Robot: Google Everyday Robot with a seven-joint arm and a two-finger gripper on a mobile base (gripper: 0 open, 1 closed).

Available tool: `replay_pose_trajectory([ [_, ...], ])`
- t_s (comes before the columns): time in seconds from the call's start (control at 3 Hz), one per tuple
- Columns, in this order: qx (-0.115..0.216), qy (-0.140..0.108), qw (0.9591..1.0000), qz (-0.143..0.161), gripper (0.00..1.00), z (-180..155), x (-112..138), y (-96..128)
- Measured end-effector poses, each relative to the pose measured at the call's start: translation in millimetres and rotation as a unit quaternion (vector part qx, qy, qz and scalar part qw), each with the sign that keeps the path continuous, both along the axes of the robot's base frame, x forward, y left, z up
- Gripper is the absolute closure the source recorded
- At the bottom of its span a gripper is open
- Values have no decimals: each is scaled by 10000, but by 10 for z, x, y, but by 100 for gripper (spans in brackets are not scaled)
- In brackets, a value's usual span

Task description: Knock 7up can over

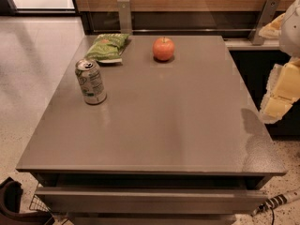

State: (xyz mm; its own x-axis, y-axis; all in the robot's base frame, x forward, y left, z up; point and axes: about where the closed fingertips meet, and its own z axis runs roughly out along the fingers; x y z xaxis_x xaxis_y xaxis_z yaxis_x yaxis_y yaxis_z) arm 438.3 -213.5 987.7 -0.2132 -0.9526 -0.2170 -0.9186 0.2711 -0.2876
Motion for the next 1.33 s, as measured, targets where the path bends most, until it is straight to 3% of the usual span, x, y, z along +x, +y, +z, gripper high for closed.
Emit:
replay_pose_trajectory([
  [0.33,0,0,10000,0,0,0,0,0],
  [0.67,328,-107,9993,141,0,-37,146,212],
  [1.0,1240,-310,9908,436,0,-197,368,700],
  [1.33,2676,-545,9580,879,0,-519,675,1390],
])
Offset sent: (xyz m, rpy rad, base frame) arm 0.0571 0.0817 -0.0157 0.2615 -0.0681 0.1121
